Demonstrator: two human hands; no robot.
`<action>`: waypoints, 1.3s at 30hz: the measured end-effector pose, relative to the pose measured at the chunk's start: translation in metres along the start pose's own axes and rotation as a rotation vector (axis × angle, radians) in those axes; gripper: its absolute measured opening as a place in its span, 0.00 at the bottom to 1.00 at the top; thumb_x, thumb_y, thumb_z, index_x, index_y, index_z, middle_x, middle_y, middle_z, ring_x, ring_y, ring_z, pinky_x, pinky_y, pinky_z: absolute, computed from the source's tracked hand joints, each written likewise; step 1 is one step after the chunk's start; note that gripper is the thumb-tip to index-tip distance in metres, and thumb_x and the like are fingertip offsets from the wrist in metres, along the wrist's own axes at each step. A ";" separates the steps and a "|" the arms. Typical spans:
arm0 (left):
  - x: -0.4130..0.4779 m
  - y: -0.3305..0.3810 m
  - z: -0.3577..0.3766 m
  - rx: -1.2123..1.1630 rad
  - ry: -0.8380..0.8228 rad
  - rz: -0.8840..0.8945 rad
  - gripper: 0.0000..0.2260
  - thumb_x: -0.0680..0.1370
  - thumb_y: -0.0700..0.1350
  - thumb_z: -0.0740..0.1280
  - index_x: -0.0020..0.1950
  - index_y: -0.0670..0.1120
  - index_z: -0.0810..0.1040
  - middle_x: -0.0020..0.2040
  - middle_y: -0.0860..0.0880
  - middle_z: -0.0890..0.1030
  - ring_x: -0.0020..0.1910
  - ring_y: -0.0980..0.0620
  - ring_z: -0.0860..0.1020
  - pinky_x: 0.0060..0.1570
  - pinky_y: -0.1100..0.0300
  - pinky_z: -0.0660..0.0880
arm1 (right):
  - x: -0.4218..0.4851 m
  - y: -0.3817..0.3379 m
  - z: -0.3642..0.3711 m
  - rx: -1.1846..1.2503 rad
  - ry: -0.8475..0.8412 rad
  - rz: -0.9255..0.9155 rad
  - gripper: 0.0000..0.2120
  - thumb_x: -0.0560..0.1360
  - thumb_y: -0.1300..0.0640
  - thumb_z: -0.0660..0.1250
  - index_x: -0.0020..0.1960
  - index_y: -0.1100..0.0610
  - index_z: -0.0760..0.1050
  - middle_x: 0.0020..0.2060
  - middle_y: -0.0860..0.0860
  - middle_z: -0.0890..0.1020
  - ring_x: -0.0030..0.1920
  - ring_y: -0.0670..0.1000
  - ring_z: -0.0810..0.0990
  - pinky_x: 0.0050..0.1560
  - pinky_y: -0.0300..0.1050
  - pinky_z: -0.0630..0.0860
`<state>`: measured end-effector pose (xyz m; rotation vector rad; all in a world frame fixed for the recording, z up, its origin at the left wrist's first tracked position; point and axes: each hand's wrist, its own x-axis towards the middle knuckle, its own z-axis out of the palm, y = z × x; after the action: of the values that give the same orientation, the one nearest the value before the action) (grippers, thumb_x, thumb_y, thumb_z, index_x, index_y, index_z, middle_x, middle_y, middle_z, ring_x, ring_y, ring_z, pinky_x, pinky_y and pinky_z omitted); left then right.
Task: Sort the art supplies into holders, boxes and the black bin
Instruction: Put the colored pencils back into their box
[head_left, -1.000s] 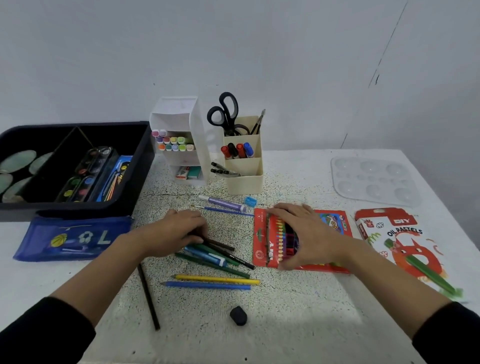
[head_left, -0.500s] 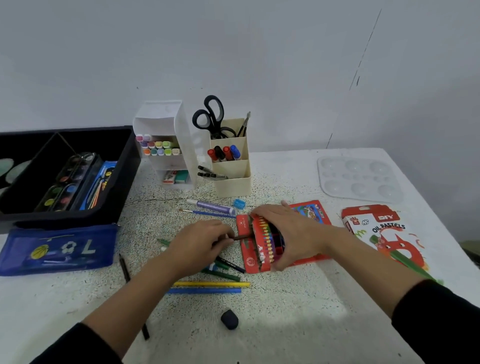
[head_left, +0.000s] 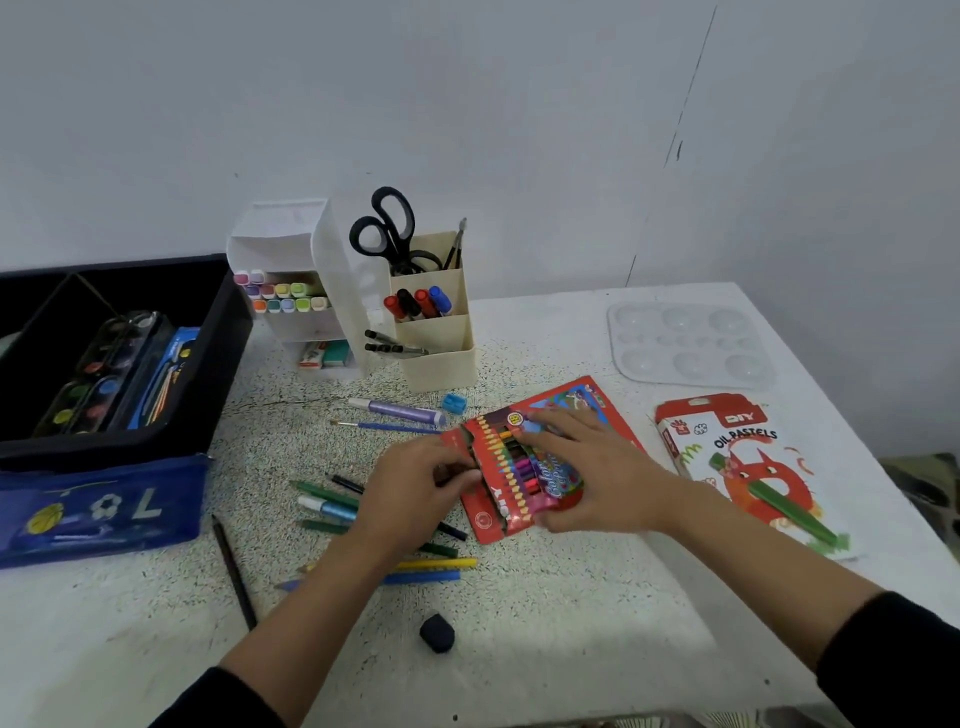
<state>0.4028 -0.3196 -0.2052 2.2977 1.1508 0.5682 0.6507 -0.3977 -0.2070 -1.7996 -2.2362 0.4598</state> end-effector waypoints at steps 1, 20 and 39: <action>-0.002 -0.001 0.001 0.002 -0.006 0.000 0.09 0.77 0.52 0.73 0.55 0.52 0.86 0.45 0.60 0.80 0.42 0.63 0.76 0.42 0.65 0.74 | 0.004 0.000 -0.006 -0.002 -0.039 -0.018 0.45 0.68 0.35 0.73 0.79 0.45 0.60 0.79 0.43 0.56 0.79 0.46 0.51 0.75 0.39 0.38; -0.023 0.015 0.009 -0.008 0.038 0.080 0.05 0.74 0.51 0.76 0.48 0.52 0.86 0.38 0.61 0.82 0.36 0.63 0.78 0.38 0.64 0.76 | 0.017 0.002 0.011 0.064 0.103 0.174 0.34 0.78 0.31 0.55 0.79 0.47 0.60 0.80 0.49 0.55 0.79 0.53 0.49 0.79 0.49 0.39; -0.024 0.019 0.022 0.055 0.119 0.041 0.08 0.72 0.50 0.78 0.49 0.50 0.87 0.39 0.57 0.84 0.36 0.61 0.78 0.39 0.61 0.77 | 0.028 0.029 0.007 0.104 0.109 0.121 0.37 0.74 0.27 0.54 0.76 0.45 0.65 0.79 0.46 0.58 0.80 0.51 0.52 0.78 0.48 0.38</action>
<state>0.4135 -0.3545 -0.2146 2.3664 1.1904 0.7047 0.6686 -0.3651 -0.2249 -1.8662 -2.0023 0.4792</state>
